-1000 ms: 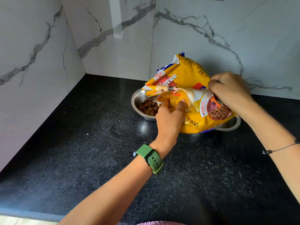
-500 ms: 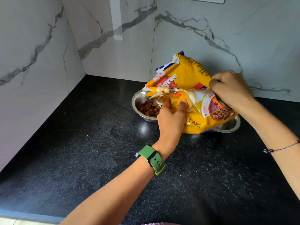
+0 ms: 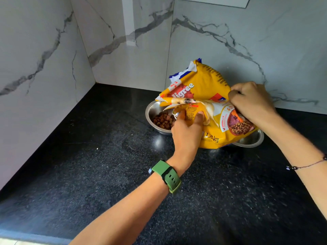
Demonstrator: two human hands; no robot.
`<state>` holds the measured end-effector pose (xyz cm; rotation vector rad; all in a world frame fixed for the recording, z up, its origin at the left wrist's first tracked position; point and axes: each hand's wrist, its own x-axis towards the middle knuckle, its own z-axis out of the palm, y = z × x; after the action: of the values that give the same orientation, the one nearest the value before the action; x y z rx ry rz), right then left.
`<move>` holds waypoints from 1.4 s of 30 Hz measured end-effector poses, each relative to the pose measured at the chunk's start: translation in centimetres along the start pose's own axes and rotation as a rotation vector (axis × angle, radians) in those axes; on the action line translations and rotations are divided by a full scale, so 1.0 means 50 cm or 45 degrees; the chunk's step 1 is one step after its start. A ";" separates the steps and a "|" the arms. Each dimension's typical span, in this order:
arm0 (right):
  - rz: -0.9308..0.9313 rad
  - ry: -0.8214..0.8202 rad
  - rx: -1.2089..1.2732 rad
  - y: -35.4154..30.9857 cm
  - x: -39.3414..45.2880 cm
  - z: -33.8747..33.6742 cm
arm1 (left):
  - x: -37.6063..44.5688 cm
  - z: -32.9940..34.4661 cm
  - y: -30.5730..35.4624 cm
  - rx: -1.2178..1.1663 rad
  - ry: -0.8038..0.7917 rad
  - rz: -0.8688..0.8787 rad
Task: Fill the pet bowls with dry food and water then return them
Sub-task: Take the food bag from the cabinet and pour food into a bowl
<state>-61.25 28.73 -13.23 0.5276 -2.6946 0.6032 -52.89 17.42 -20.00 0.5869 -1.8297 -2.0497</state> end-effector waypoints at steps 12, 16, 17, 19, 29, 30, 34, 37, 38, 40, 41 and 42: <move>-0.010 0.055 0.017 -0.008 -0.003 -0.004 | 0.006 0.003 0.000 0.024 0.034 0.061; 0.014 0.014 0.002 -0.005 -0.001 -0.001 | 0.001 0.003 -0.001 -0.018 0.027 0.006; 0.020 0.022 0.013 -0.004 -0.001 0.000 | 0.001 0.004 0.001 -0.013 0.031 0.002; 0.036 0.034 0.029 -0.003 0.001 0.000 | 0.007 0.004 0.001 -0.010 0.016 -0.004; 0.032 -0.026 -0.028 -0.009 0.011 -0.010 | 0.015 0.008 0.002 -0.006 0.022 0.000; 0.038 -0.048 -0.040 -0.008 0.012 -0.007 | 0.015 0.008 -0.002 -0.022 0.016 -0.014; 0.037 -0.045 -0.028 -0.005 0.006 -0.001 | 0.010 0.006 -0.006 -0.049 0.004 -0.034; 0.025 -0.036 -0.019 -0.008 0.005 -0.011 | 0.005 0.005 -0.002 -0.068 0.004 -0.005; 0.015 -0.013 -0.010 -0.011 0.004 -0.018 | 0.003 0.006 0.000 -0.070 0.007 0.014; -0.007 0.059 -0.010 -0.021 0.003 -0.027 | 0.000 0.010 0.003 -0.070 0.022 0.059; -0.011 0.070 -0.032 -0.026 0.005 -0.027 | 0.001 0.011 0.005 -0.060 0.036 0.075; -0.007 0.043 -0.067 -0.030 0.009 -0.025 | 0.005 0.012 0.005 -0.053 0.053 0.071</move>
<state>-60.74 27.93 -11.50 0.5067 -2.6680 0.5337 -53.41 17.78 -19.69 0.5568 -1.7565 -2.0192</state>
